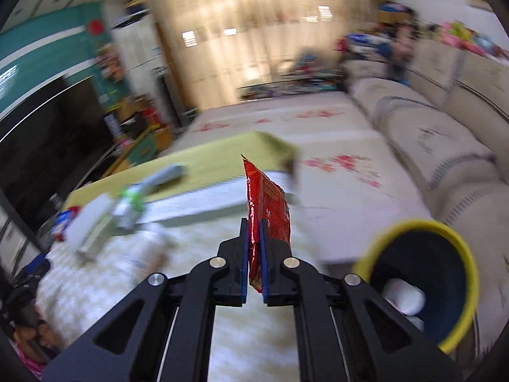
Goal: Collect trash
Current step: 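Carry the red snack bag with the right gripper into the bin and release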
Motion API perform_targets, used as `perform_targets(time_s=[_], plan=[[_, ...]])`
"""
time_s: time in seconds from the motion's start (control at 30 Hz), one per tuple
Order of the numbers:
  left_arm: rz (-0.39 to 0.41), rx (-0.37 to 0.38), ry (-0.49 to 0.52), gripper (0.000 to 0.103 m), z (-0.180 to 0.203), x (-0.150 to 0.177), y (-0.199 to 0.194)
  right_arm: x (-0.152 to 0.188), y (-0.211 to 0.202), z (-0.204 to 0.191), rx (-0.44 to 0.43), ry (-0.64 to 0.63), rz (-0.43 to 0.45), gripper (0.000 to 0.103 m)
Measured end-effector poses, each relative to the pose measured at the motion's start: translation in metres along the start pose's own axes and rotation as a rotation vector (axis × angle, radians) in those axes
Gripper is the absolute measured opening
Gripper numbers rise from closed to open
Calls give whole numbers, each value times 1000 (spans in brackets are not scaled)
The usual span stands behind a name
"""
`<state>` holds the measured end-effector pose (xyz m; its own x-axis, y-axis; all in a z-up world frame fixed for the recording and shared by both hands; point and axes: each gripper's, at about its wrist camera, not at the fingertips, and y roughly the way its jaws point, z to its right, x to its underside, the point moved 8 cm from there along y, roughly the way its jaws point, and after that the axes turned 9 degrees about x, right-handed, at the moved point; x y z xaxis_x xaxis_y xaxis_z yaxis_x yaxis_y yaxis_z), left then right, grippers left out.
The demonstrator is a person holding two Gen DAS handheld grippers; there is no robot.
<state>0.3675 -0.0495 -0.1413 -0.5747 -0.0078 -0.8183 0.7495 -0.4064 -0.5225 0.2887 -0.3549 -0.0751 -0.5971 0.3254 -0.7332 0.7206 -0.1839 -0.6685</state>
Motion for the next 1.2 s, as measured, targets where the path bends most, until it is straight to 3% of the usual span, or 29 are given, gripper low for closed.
perform_targets(time_s=[0.2,0.4,0.57,0.63,0.77,1.03,1.2], plan=[[1,4,23,98,6,1,1,26,3,111,184,168,-36,6],[-9,6,49,98,13,3,5,54,17,166,257,255,-78,6],[-32,17,74,98,24,7,13,65,26,189,316,294,-77,10],[-45,29,72,98,28,9,15,69,28,196,319,318,-80,20],[-91,80,73,98,45,9,22,72,25,204,334,313,-69,23],[-176,192,150,98,109,-1,51,72,10,201,293,317,-38,31],[-241,218,206,98,144,-4,82,78,7,203,270,331,-44,32]])
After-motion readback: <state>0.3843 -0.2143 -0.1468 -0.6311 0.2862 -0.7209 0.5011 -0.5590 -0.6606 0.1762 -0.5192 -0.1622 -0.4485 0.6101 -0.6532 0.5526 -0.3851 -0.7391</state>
